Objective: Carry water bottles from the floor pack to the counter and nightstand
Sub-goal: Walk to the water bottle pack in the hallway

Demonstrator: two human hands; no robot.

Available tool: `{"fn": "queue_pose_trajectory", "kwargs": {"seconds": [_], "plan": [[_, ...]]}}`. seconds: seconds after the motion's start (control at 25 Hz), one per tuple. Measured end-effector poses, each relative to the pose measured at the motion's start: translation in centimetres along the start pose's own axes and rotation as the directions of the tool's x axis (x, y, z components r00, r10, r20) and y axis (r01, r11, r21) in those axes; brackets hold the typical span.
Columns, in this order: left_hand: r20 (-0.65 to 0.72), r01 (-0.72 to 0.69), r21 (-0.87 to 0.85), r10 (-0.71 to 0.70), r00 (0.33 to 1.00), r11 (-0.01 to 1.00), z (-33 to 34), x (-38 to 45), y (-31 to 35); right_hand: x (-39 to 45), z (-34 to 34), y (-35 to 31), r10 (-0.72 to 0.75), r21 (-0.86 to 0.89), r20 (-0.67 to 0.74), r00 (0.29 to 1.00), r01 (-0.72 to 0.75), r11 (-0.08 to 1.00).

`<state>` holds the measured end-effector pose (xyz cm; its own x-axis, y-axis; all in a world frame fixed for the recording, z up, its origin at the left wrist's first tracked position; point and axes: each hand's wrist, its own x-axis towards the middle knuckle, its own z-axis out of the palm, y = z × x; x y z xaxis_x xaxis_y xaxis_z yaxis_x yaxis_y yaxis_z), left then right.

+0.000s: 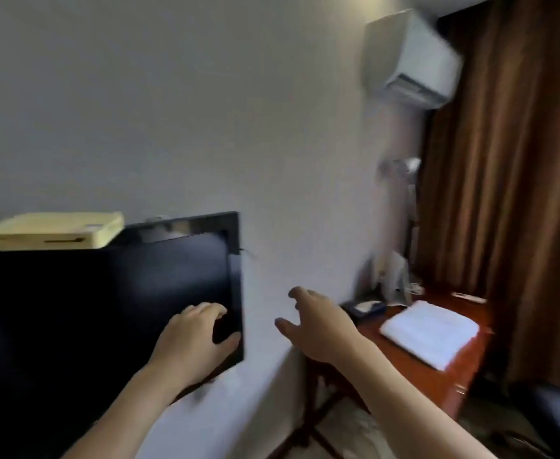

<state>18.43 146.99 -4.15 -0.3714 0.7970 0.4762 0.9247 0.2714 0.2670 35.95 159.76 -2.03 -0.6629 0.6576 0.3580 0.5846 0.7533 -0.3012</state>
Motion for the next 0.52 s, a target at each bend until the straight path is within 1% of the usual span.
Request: {"fn": "queue_pose_trajectory", "kwargs": {"seconds": [0.08,0.16,0.2,0.28,0.36,0.44,0.52], "plan": [[-0.071,0.171,0.082,-0.166,0.984,0.982,-2.5,-3.2,-3.3,2.7,2.6,-4.2,-0.199,0.06,0.062,0.978,0.196,0.979],[-0.16,0.358,0.161,-0.334,0.929,0.92,-5.6,-7.5,-5.4,4.0,4.9,-9.1,-0.406,0.146,0.105,0.908,0.39,0.909],[-0.205,0.442,0.182,-0.406,0.89,0.878,-7.1,-9.9,-6.0,4.0,5.7,-11.4,-0.499,0.195,0.119,0.859,0.472,0.86],[-0.291,0.606,0.231,-0.541,0.789,0.761,-9.9,-15.1,-6.4,3.1,7.1,-16.1,-0.671,0.285,0.137,0.729,0.619,0.731],[-0.379,0.744,0.281,-0.641,0.667,0.607,-12.6,-21.4,-5.5,0.2,7.8,-21.2,-0.807,0.368,0.141,0.573,0.727,0.58],[-0.448,0.824,0.333,-0.692,0.566,0.459,-15.8,-27.4,-3.9,-4.1,7.9,-26.8,-0.894,0.472,0.118,0.431,0.768,0.433],[-0.513,0.89,0.348,-0.735,0.443,0.294,-19.1,-33.5,-2.0,-9.4,7.4,-32.0,-0.955,0.565,0.084,0.285,0.776,0.282]]}}
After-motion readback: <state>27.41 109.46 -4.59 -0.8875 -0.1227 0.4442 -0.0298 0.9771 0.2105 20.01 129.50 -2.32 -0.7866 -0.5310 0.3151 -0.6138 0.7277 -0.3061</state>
